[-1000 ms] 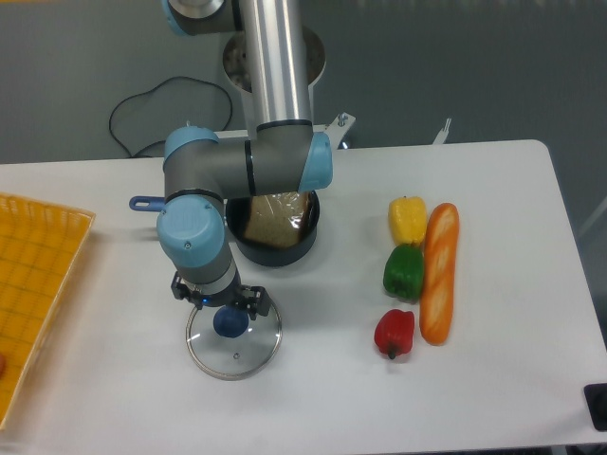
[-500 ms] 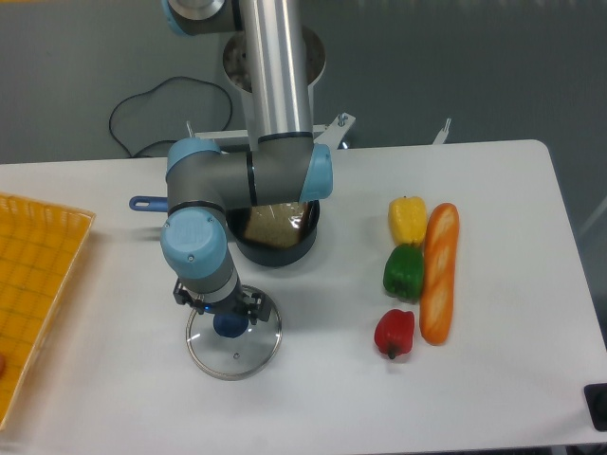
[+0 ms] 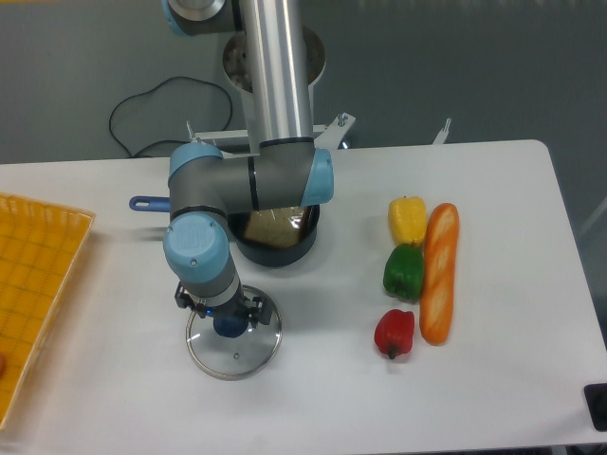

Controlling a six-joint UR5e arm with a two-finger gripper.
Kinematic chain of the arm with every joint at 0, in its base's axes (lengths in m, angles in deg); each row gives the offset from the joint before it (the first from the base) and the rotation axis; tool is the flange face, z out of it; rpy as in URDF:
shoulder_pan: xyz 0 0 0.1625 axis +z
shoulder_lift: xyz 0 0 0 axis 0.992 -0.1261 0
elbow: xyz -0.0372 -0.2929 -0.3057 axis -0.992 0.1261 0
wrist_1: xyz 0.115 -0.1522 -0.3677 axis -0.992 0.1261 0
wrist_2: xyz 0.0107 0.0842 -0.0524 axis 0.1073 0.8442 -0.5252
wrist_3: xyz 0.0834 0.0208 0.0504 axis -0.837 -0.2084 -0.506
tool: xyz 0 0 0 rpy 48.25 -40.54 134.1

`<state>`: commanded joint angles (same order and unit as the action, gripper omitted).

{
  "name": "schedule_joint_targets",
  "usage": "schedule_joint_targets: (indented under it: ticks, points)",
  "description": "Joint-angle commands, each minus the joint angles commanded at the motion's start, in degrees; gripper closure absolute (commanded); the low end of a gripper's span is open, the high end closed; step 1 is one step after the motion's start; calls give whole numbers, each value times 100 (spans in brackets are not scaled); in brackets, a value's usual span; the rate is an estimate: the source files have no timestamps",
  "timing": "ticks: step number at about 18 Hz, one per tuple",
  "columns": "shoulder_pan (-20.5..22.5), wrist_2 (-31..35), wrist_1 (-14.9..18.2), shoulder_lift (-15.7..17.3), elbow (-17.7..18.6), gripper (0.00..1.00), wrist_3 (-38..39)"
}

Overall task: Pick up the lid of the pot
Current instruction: 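Close the gripper around the blue knob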

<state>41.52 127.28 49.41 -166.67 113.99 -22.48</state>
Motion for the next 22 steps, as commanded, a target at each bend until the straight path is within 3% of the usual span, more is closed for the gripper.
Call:
schedule_joint_targets:
  ticks: [15, 22]
  points:
    - [0, 9, -70, -132, 0, 1, 44]
    - [-9, 9, -79, -167, -44, 19, 44]
